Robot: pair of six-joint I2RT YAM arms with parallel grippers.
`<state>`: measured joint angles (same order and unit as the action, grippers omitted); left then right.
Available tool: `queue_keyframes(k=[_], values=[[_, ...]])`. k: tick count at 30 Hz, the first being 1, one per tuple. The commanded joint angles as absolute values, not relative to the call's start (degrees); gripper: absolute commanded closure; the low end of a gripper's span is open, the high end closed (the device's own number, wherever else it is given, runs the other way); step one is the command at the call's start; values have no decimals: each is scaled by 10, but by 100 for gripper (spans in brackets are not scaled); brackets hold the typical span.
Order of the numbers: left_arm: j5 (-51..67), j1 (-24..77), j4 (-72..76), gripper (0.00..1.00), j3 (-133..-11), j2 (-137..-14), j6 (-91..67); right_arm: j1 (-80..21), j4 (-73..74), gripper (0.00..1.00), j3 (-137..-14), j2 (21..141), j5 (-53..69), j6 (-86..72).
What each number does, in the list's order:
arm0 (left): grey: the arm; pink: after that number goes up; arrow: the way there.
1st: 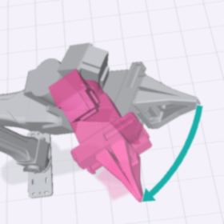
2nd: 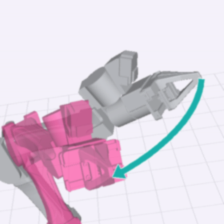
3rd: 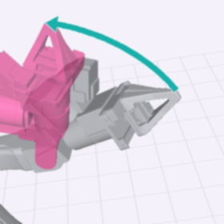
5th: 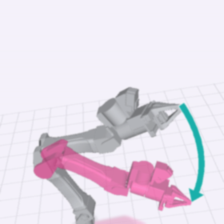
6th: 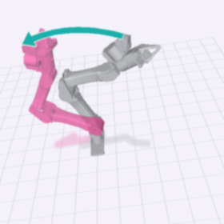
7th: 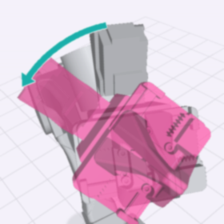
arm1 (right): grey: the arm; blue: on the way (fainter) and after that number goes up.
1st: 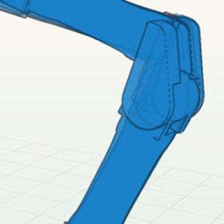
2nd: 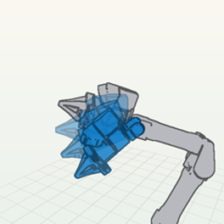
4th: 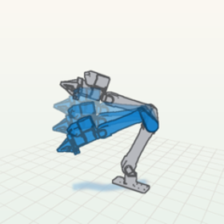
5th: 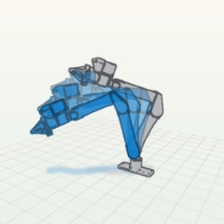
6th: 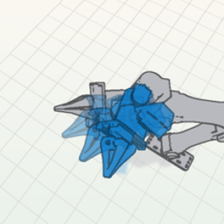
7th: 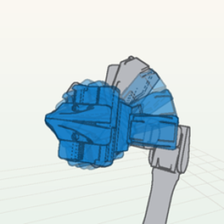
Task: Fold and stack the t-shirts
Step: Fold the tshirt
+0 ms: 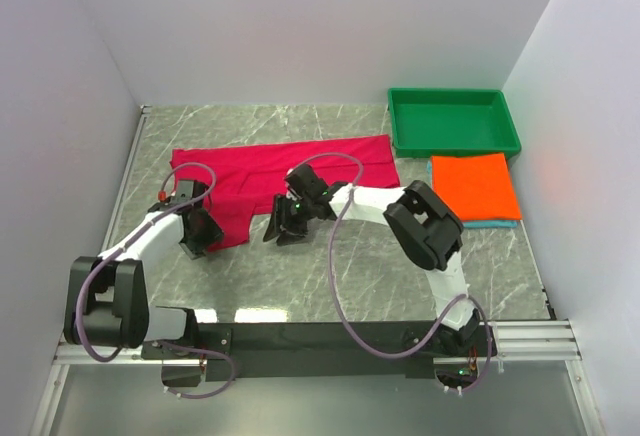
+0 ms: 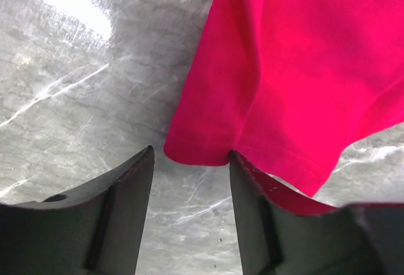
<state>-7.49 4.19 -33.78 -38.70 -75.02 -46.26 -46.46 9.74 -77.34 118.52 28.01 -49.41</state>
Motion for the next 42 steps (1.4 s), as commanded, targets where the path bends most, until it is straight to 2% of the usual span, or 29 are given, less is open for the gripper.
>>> queue_keyframes(k=[1, 4, 8, 18, 21, 24, 28, 30, 37, 42], values=[[-100, 49, -327, 45, -415, -760, -459, -476, 45, 48, -816, 1212, 303, -536], [-108, 51, -330, 50, -416, -762, -454, -487, 41, 48, -837, 1239, 305, -546], [-114, 51, -331, 64, -418, -764, -446, -497, 30, 48, -853, 1263, 300, -565], [-106, 51, -322, 79, -423, -776, -435, -505, 22, 50, -901, 1310, 278, -592], [-104, 51, -324, 84, -427, -770, -435, -508, 22, 57, -916, 1323, 279, -595], [-102, 51, -331, 88, -436, -763, -437, -509, 23, 67, -925, 1331, 284, -597], [-93, 51, -341, 94, -453, -758, -439, -507, 21, 98, -930, 1326, 295, -592], [-91, 50, -347, 99, -468, -756, -439, -504, 31, 100, -939, 1318, 292, -584], [-72, 46, -355, 99, -553, -770, -433, -469, 71, 100, -986, 1292, 286, -559], [-46, 25, -337, 99, -617, -814, -427, -434, 87, 100, -1055, 1316, 315, -559]])
